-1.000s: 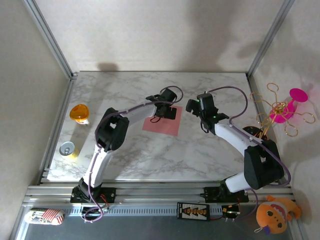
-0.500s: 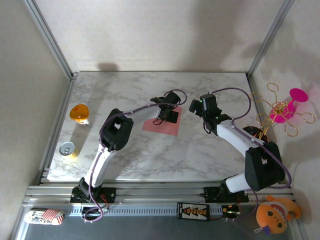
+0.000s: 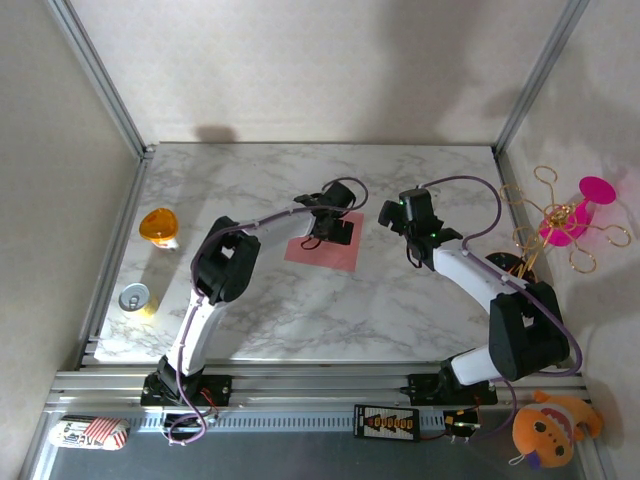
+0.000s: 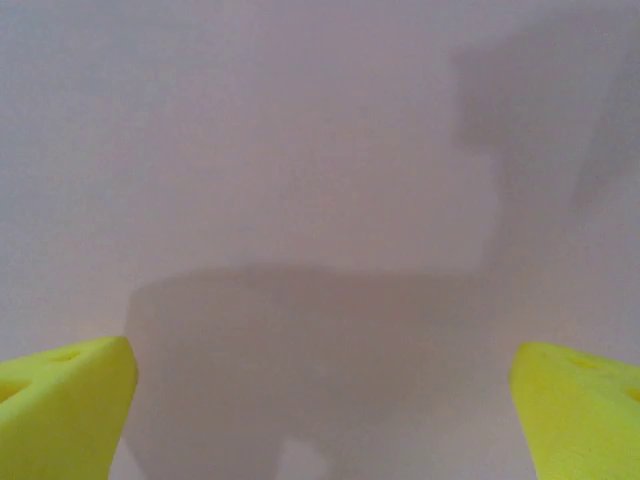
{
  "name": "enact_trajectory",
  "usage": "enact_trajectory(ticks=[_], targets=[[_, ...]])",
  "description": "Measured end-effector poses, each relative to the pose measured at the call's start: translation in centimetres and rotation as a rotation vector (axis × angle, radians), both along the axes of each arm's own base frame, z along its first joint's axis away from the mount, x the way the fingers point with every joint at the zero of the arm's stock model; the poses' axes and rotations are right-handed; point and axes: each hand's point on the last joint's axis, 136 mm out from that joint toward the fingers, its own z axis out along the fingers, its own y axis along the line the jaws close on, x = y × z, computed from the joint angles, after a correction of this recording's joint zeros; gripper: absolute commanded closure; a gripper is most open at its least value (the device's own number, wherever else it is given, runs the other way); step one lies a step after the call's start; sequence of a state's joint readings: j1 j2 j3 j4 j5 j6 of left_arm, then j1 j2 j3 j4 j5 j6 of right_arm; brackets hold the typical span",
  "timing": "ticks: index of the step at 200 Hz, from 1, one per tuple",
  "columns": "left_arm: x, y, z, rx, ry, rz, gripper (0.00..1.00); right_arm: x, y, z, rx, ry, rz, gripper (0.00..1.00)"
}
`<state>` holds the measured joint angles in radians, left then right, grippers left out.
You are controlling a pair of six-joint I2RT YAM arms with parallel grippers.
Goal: Fold a paper plane with a square sheet of paper (pick it up from the middle)
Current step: First fold the square sheet of paper in half at the center of the table.
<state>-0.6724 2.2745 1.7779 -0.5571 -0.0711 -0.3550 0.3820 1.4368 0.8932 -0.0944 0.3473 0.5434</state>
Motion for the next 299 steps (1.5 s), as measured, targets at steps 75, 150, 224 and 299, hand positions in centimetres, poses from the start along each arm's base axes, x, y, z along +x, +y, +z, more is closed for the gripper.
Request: enact_trajectory(ticks=[75, 150, 224, 299], targets=[[0.0, 0.4, -0.3, 0.002, 0.009, 0.006, 0.07, -0.1, 0.1, -0.5, 0.002, 0.016, 0.003, 0.01], [0.0, 0.4, -1.1, 0.008, 0.017, 0.009, 0.09, 0.0, 0.2, -1.2, 0.008, 0.033, -0.004, 0.01], [0.1, 0.5, -1.1, 0.008, 0.011, 0.019, 0.16, -0.1, 0.1, -1.4, 0.005, 0.039, -0.004, 0.01], [-0.2, 0.5, -0.9, -0.018, 0.008, 0.033, 0.49, -0.1, 0.1, -1.4, 0.013, 0.039, -0.011, 0.01]])
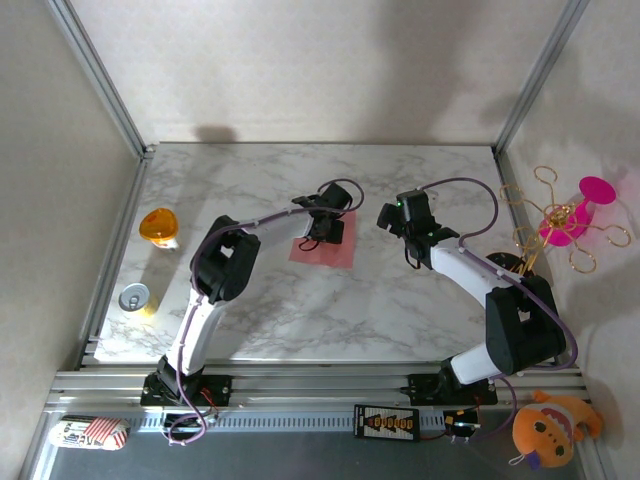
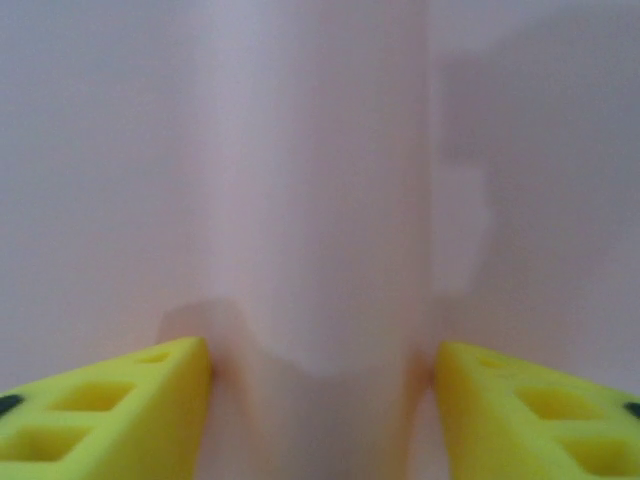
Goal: Fold a paper plane with a square sheet of paper (pick it up from the middle)
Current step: First fold the square sheet of paper in half at the center of the table, then hold the square sheet of paper at the center of the table.
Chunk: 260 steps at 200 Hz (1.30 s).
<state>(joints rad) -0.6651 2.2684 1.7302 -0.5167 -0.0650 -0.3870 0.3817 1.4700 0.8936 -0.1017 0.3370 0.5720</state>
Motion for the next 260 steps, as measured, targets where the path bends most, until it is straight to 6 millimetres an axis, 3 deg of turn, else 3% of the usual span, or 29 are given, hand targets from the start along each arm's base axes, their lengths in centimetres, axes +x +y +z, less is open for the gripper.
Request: enact_trajectory(ticks=[41, 93, 117, 158, 198, 231, 260], targets=[[-2.0, 0.4, 1.2, -0.092, 0.043, -0.021, 0.65, 0.2, -0.1, 0.1, 0.041, -0.003, -0.006, 0.01], [-2.2, 0.5, 8.8, -0.442, -0.003, -0.036, 0.68, 0.1, 0.8, 0.7, 0.212, -0.039, 0.076, 0.02], [-2.8, -0.7, 10.4, -0.596, 0.0, -0.068, 0.68, 0.1, 2.5, 1.3, 0.301, -0.052, 0.159, 0.06], [-5.0, -1.0, 7.4, -0.678, 0.103, -0.072, 0.71, -0.2, 6.0, 2.5, 0.43, -0.062, 0.323, 0.14], [-6.1, 0.8, 3.7, -0.666, 0.163, -0.013, 0.72, -1.4, 8.0, 0.8, 0.5, 0.0, 0.422, 0.2], [-6.5, 2.4, 2.0, -0.638, 0.181, 0.031, 0.74, -2.9, 10.4, -1.4, 0.556, 0.092, 0.489, 0.53], [-6.7, 3.2, 0.7, -0.609, 0.188, 0.058, 0.75, -4.4, 13.5, -4.3, 0.547, 0.209, 0.549, 0.7]])
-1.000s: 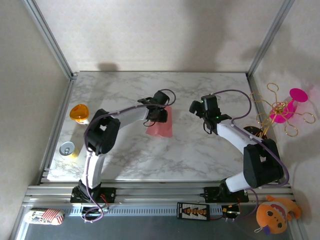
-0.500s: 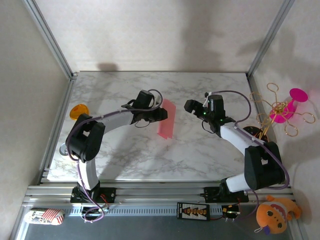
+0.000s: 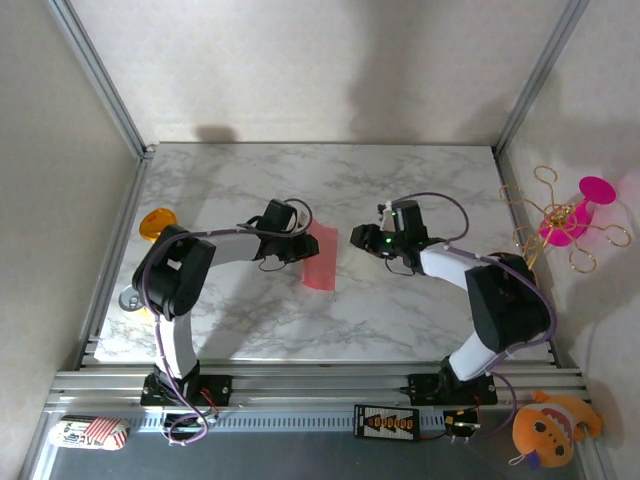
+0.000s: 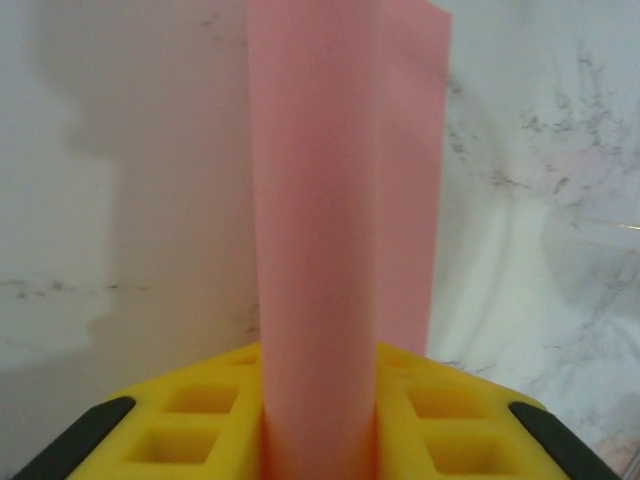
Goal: Fold a paper plane with a square sheet of paper (pick it up from the middle)
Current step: Hold the square sheet of paper at the center of the table.
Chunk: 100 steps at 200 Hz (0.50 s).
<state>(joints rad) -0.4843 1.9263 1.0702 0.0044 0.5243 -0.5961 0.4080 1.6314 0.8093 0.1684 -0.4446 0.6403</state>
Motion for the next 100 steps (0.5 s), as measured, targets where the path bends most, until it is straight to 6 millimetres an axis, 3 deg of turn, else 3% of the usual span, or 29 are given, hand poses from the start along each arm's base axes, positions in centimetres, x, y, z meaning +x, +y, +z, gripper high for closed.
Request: enact_trajectory(ticks=[18, 43, 100], targets=[[-0.1, 0.3, -0.6, 0.01, 0.006, 0.006, 0.76, -0.8, 2.2, -1.2, -0.021, 0.044, 0.05, 0.82], [0.0, 0.3, -0.6, 0.012, 0.001, 0.009, 0.76, -1.1, 4.6, -2.4, -0.036, 0.085, 0.095, 0.89], [0.0, 0.3, -0.6, 0.012, 0.001, 0.009, 0.79, -0.7, 5.8, -5.0, -0.089, 0.162, 0.095, 0.93]])
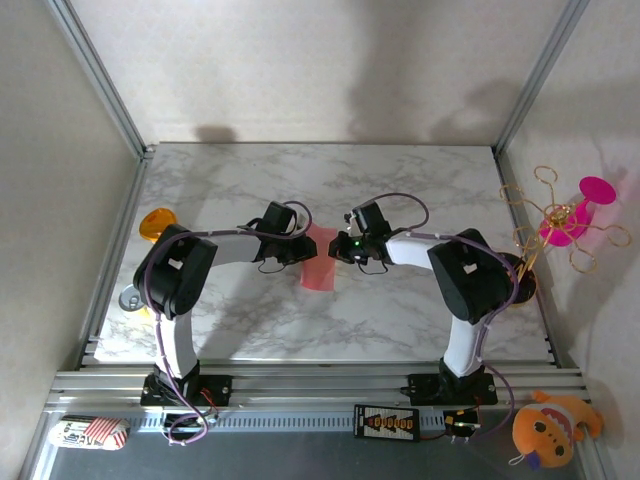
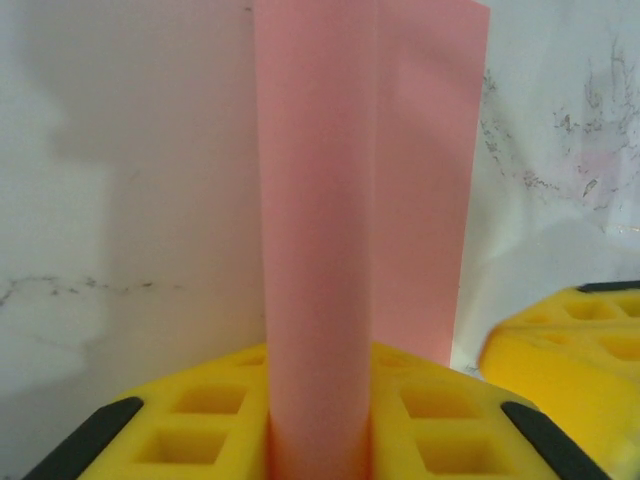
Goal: Fold a paper plane with a square sheet of paper (pick it up from the middle)
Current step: Hold the square sheet of paper at the center of the table.
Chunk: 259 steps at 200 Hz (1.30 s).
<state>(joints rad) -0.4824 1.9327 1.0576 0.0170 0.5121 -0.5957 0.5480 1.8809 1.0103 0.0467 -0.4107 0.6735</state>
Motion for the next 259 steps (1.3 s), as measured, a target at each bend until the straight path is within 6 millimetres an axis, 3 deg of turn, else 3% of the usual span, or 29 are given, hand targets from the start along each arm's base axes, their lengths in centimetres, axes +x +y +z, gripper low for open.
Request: enact_trajectory(ticks=[26, 51, 101, 140, 203, 238, 259], targets=[[0.0, 0.1, -0.1, 0.004, 0.0, 0.003, 0.78, -0.2, -0.5, -1.5, -0.041, 0.034, -0.012, 0.92], [-0.1, 0.2, 0.0, 0.004, -0.009, 0.006, 0.74, -0.1, -0.5, -1.6, -0.054, 0.04, -0.013, 0.91], [0.1, 1.2, 0.8, 0.042, -0.025, 0.047, 0.45, 0.1, -0.5, -1.7, -0.072, 0.052, -0.013, 0.9], [-0.4, 2.6, 1.1, 0.115, -0.026, 0.088, 0.34, 0.0, -0.4, -1.7, -0.073, 0.054, -0.012, 0.9], [-0.6, 2.0, 0.6, 0.218, -0.025, 0.085, 0.38, 0.0, -0.4, -1.7, -0.07, 0.054, -0.011, 0.87], [-0.5, 2.6, 0.0, 0.265, -0.01, 0.102, 0.53, 0.1, -0.1, -1.2, -0.047, 0.058, -0.011, 0.74], [-0.5, 3.0, -0.3, 0.293, -0.015, 0.113, 0.58, 0.4, -0.1, 0.2, -0.024, 0.046, -0.032, 0.69]])
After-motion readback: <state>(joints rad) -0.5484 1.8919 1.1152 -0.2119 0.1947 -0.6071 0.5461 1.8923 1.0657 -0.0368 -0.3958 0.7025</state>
